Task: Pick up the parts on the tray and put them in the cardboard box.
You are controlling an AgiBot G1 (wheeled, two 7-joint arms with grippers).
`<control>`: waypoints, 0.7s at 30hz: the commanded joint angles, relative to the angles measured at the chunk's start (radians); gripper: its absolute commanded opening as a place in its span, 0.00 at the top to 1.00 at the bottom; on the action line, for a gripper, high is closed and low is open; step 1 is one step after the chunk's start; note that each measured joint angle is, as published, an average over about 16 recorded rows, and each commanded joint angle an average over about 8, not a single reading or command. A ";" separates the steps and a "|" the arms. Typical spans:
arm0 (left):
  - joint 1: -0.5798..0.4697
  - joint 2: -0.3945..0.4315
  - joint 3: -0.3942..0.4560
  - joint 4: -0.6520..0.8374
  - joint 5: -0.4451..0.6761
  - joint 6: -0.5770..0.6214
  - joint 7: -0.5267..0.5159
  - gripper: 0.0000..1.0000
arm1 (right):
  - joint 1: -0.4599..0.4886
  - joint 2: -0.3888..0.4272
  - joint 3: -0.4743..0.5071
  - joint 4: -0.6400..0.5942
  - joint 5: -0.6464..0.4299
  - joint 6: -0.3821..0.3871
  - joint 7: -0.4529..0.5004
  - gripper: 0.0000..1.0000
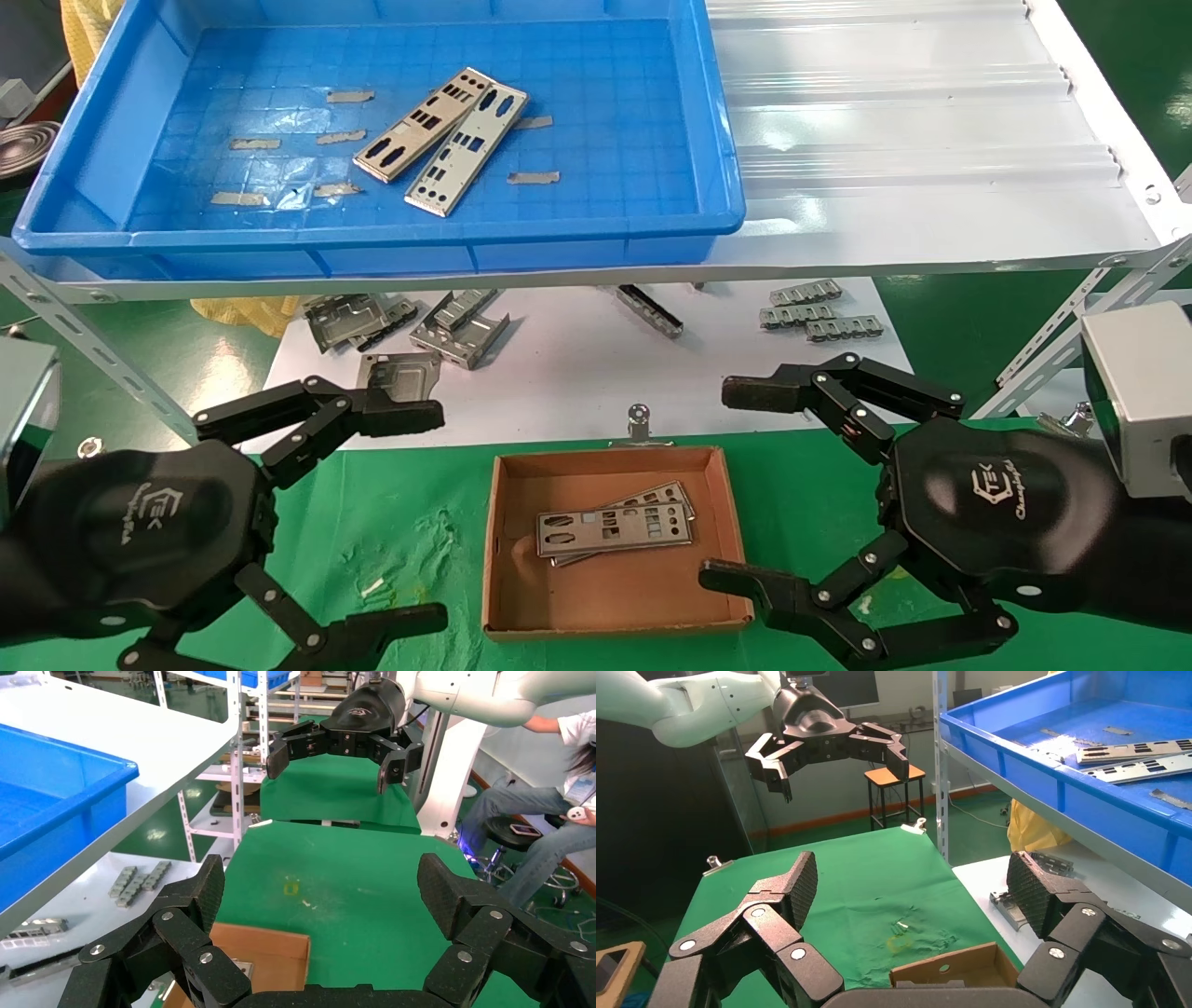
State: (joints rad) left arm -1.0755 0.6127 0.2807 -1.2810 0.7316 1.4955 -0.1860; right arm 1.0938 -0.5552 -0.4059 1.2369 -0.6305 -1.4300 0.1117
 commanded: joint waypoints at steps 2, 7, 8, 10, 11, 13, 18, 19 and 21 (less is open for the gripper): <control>0.000 0.000 0.000 0.000 0.000 0.000 0.000 0.00 | 0.000 0.000 0.000 0.000 0.000 0.000 0.000 0.00; 0.000 0.000 0.000 0.000 0.000 0.000 0.000 0.00 | 0.000 0.000 0.000 0.000 0.000 0.000 0.000 0.00; 0.000 0.000 0.000 0.000 0.000 0.000 0.000 0.00 | 0.000 0.000 0.000 0.000 0.000 0.000 0.000 0.00; 0.000 0.000 0.000 0.000 0.000 0.000 0.000 0.00 | 0.000 0.000 0.000 0.000 0.000 0.000 0.000 0.00; 0.000 0.000 0.000 0.000 0.000 0.000 0.000 0.00 | 0.000 0.000 0.000 0.000 0.000 0.000 0.000 0.00; 0.000 0.000 0.000 0.000 0.000 0.000 0.000 0.00 | 0.000 0.000 0.000 0.000 0.000 0.000 0.000 0.00; 0.000 0.000 0.000 0.000 0.000 0.000 0.000 0.00 | 0.000 0.000 0.000 0.000 0.000 0.000 0.000 0.00; 0.000 0.000 0.000 0.000 0.000 0.000 0.000 0.00 | 0.000 0.000 0.000 0.000 0.000 0.000 0.000 0.00; 0.000 0.000 0.000 0.000 0.000 0.000 0.000 0.00 | 0.000 0.000 0.000 0.000 0.000 0.000 0.000 0.00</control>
State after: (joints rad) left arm -1.0755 0.6127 0.2807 -1.2810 0.7316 1.4956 -0.1860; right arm 1.0938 -0.5552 -0.4059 1.2369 -0.6305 -1.4300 0.1117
